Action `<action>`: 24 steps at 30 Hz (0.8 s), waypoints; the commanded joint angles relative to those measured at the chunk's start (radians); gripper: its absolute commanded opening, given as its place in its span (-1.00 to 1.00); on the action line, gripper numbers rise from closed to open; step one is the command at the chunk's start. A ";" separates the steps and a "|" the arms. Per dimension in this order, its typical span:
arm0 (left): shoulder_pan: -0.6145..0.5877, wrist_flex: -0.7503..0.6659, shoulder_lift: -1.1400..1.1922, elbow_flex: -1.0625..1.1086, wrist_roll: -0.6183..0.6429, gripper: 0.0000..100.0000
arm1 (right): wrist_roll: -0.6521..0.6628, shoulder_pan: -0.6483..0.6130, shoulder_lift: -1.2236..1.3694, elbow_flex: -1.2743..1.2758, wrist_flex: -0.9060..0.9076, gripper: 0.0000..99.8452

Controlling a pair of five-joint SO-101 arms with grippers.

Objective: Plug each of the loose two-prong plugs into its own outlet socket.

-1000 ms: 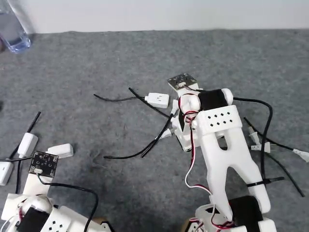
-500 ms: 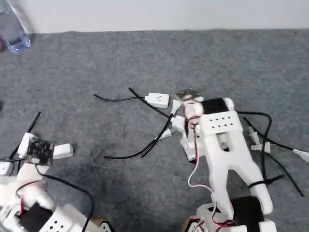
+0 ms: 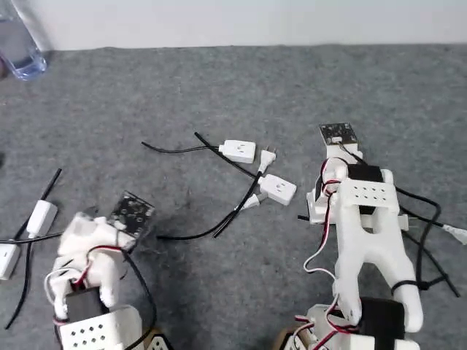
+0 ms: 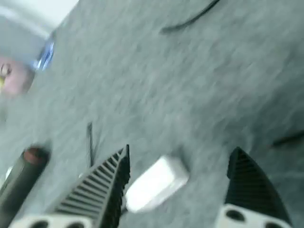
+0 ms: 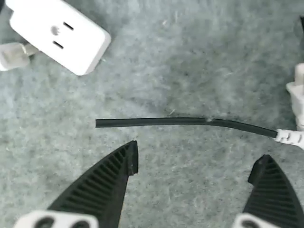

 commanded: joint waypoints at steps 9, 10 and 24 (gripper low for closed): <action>0.069 -0.152 -0.011 -0.033 0.049 -0.37 | -0.009 -0.051 -0.030 0.046 -0.110 -0.27; 0.068 -0.184 -0.011 -0.031 0.089 -0.37 | -0.006 -0.051 -0.035 0.063 -0.137 -0.27; 0.146 -0.255 -0.011 0.081 0.707 -0.37 | -0.003 -0.051 -0.038 0.091 -0.186 -0.27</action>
